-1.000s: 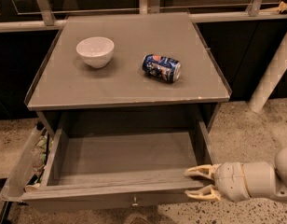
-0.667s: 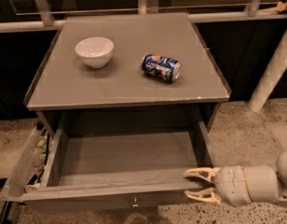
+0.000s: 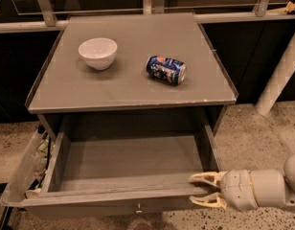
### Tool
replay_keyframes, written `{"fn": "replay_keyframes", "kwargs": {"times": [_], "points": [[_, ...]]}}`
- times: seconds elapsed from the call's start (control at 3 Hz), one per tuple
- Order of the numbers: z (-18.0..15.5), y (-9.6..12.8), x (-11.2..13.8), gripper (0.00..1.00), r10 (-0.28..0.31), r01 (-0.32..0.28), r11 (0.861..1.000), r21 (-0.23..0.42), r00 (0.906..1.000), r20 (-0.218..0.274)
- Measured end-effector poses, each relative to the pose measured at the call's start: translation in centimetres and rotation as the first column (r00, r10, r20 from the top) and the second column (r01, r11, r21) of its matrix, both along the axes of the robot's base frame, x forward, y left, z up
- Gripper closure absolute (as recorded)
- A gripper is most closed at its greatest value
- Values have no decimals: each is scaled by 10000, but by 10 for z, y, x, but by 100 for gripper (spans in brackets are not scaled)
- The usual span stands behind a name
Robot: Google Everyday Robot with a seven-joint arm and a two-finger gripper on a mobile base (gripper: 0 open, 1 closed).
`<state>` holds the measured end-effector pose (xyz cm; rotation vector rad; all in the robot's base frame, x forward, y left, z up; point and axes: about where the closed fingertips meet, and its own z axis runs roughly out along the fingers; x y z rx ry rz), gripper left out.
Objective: Open top drawer
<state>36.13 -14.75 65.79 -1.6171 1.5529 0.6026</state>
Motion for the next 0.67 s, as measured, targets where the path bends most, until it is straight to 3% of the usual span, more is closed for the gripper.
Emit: {"fn": "replay_keyframes", "kwargs": {"times": [0.67], "points": [[0,0,0,13,1,-1,10000,0,10000,0]]}}
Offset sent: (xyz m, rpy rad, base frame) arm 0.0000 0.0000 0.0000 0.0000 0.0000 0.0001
